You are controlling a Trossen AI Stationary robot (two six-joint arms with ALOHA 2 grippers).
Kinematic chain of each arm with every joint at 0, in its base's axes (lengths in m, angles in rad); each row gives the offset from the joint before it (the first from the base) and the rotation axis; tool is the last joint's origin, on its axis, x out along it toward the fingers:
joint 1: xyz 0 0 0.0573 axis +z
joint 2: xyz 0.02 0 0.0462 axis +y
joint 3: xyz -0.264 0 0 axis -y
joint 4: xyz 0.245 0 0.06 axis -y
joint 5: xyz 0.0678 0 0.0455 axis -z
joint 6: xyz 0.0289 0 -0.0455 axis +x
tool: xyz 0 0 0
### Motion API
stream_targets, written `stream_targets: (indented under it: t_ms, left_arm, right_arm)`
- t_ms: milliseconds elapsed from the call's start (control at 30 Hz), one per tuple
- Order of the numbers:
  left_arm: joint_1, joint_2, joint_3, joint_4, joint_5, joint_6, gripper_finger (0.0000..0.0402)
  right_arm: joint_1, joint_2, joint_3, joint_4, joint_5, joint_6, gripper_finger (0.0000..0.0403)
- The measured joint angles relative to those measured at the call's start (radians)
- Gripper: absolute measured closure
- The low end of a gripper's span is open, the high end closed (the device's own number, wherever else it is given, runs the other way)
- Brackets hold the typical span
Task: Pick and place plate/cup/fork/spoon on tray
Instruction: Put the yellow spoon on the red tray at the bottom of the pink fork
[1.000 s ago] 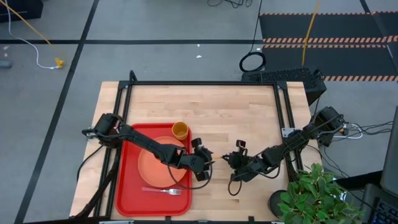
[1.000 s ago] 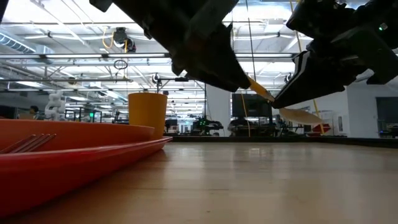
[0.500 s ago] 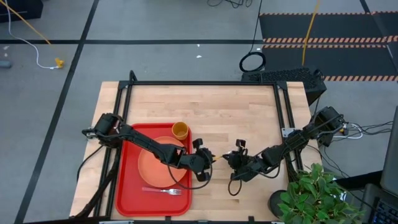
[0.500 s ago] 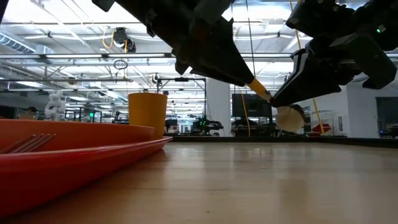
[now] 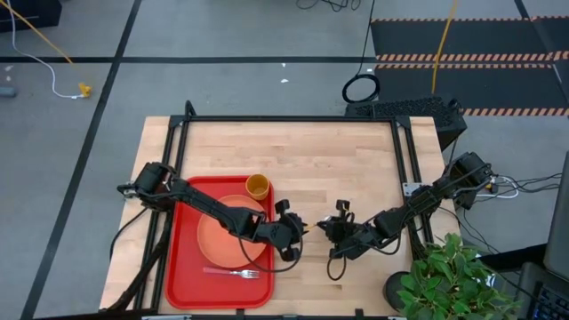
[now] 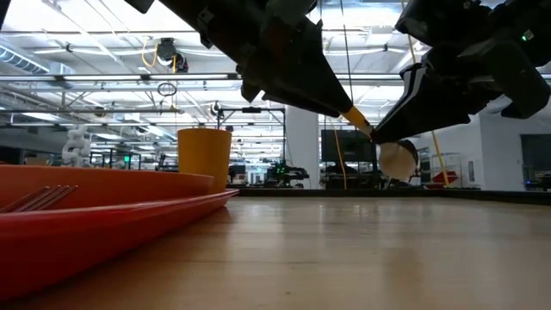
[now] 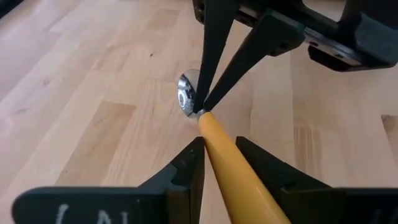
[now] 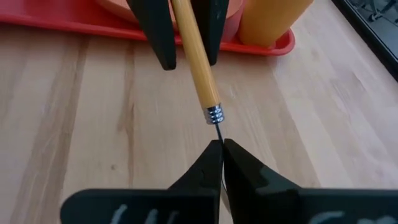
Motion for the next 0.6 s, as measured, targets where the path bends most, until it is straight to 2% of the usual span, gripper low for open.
stream_targets:
  t_ms: [67, 200, 367, 467, 600]
  left_arm:
    - [-0.001, 0.000, 0.000, -0.001, -0.004, 0.011, 0.0323]
    - [-0.005, 0.000, 0.000, -0.007, -0.011, 0.039, 0.0372]
    - [-0.016, 0.000, 0.000, 0.003, -0.005, 0.075, 0.0371]
    - [-0.023, 0.000, -0.001, 0.008, 0.013, 0.109, 0.0363]
    - [-0.040, 0.000, -0.001, 0.032, 0.073, 0.211, 0.0374]
  right_arm:
    - [0.000, 0.000, 0.000, 0.002, -0.003, -0.002, 0.0402]
    - [0.000, 0.000, 0.000, 0.001, -0.019, -0.001, 0.0403]
    - [0.000, 0.000, 0.001, 0.007, -0.065, -0.003, 0.0403]
    - [-0.002, -0.003, 0.002, 0.017, -0.150, -0.028, 0.0399]
    - [-0.002, -0.008, 0.002, 0.058, -0.258, -0.036, 0.0373]
